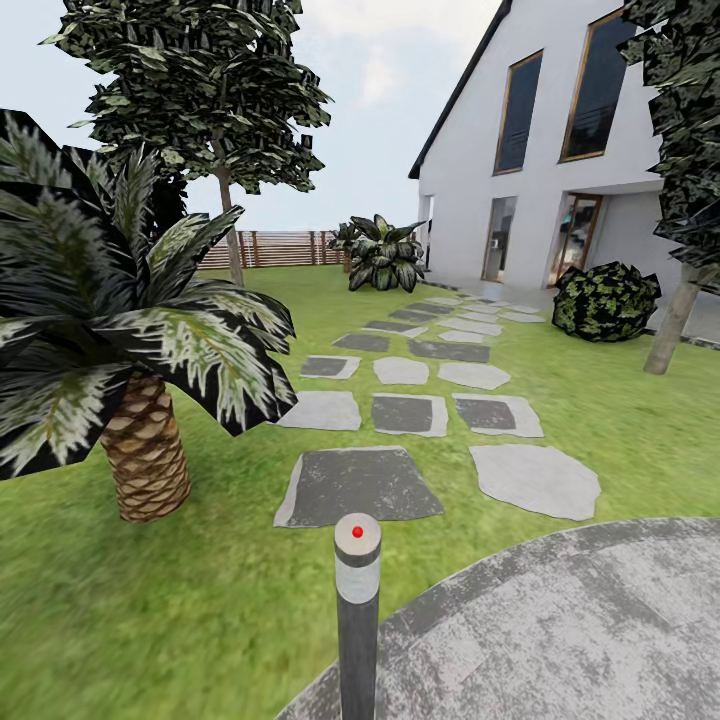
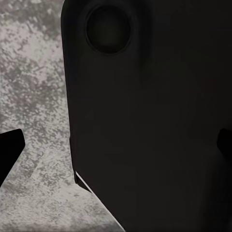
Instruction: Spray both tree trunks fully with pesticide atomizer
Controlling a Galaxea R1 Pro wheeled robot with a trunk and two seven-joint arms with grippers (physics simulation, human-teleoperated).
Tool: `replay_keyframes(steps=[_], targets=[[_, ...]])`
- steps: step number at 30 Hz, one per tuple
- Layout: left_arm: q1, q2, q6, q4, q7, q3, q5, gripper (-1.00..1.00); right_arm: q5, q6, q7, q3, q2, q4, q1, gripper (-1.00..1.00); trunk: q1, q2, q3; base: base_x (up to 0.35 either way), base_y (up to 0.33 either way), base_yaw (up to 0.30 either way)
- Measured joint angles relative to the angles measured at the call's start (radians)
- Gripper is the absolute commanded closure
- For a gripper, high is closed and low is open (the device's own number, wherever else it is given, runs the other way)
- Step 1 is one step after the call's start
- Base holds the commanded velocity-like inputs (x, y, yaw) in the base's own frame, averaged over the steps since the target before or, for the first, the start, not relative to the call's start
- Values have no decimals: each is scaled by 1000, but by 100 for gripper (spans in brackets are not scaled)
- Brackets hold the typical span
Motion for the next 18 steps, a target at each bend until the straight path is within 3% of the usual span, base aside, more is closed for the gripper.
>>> replay_keyframes(steps=[9,18], targets=[[0,1,0,-7,-2,-1,0,-100,0,-1,3,-1,-2,-1,0,-100,0,0,1,0,0,-28],[-4,4,-28,-53,0,-3,-1,-100,-1,-2,4,-1,-6,-27,0,-100,0,0,6,0,0,-223]])
